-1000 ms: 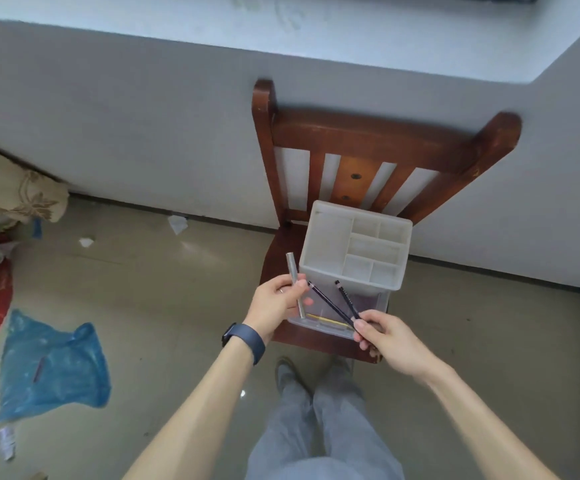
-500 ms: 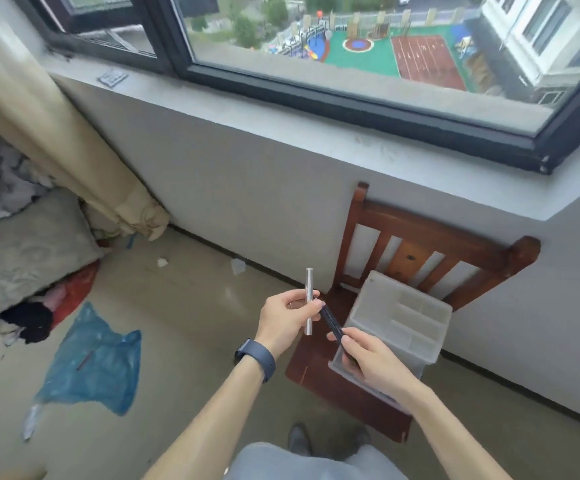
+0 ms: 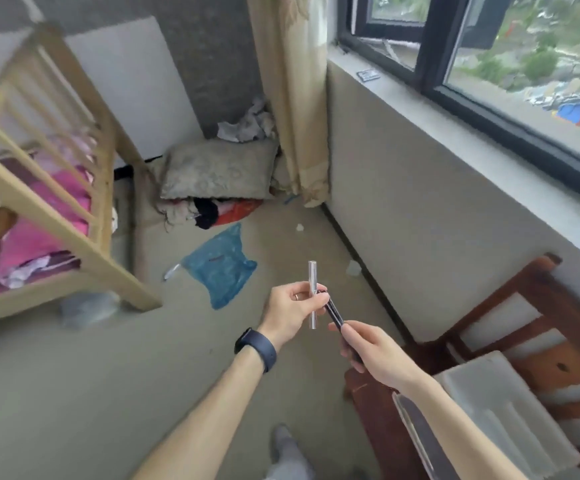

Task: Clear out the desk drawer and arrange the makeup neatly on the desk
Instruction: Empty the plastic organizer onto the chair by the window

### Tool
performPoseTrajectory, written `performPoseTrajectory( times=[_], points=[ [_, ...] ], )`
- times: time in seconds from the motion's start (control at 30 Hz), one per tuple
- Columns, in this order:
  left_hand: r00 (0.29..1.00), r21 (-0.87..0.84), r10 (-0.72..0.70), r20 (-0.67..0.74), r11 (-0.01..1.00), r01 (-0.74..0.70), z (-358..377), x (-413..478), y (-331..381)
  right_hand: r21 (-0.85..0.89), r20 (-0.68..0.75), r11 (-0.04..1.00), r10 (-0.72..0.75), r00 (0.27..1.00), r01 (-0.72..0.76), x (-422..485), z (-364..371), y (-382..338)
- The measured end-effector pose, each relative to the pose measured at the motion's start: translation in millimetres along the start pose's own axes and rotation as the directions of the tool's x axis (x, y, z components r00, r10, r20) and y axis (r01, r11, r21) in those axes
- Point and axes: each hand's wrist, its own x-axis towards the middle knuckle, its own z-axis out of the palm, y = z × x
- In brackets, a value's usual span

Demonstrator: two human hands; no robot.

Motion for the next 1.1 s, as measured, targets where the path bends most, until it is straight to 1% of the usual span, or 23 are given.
performPoseTrajectory(
  times=[0.13,0.23,0.33,0.47,0.57,0.73,0.8,0.83,0.97,1.03,1.1],
  points=[
    [0.973,-0.09,-0.025,-0.227,0.996,0.004,-83.2,-59.6,-14.9,-0.157,0.189,0.978,-0.106,0.976,0.137,11.9,74.8,-43.3],
    [0.923,-0.178,-0.063,-0.38,0.984,-0.006,-149.4,-112.9,-30.4,-0.175,0.334,0.961,-0.144,0.931,0.212,22.0,140.3,-70.8],
    [0.83,-0.302,-0.133,-0.542,0.952,-0.044,-219.2,-178.0,-51.5,-0.174,0.427,0.95,-0.166,0.889,0.26,26.6,216.0,-94.9],
    [0.646,-0.417,-0.232,-0.727,0.897,-0.147,-314.4,-287.7,-96.3,-0.139,0.595,0.941,-0.169,0.786,0.307,14.9,343.4,-125.9],
    [0.525,-0.448,-0.291,-0.8,0.872,-0.199,-375.5,-371.7,-127.9,-0.108,0.69,0.938,-0.168,0.704,0.33,-7.4,440.6,-145.0],
    [0.269,-0.417,-0.345,-0.899,0.863,-0.287,-464.6,-508.8,-161.1,-0.066,0.814,0.919,-0.175,0.554,0.388,-57.7,596.2,-174.5],
    [0.183,-0.399,-0.357,-0.916,0.863,-0.31,-494.5,-556.2,-168.6,-0.057,0.845,0.911,-0.174,0.506,0.409,-76.7,651.9,-189.5],
    [0.15,-0.392,-0.362,-0.92,0.866,-0.312,-507.3,-573.8,-171.6,-0.05,0.854,0.907,-0.179,0.489,0.419,-84.5,674.4,-198.1],
    [-0.003,-0.362,-0.389,-0.921,0.861,-0.358,-565.9,-639.5,-195.2,-0.017,0.907,0.883,-0.183,0.38,0.468,-110.5,777.9,-231.5],
    [-0.052,-0.355,-0.4,-0.915,0.86,-0.368,-594.4,-662.6,-209.3,-0.001,0.922,0.873,-0.188,0.338,0.487,-118.4,822.7,-246.4],
    [-0.082,-0.351,-0.407,-0.91,0.86,-0.371,-624.2,-681.0,-224.2,0.017,0.934,0.87,-0.189,0.302,0.493,-121.4,865.0,-256.0]
  ],
)
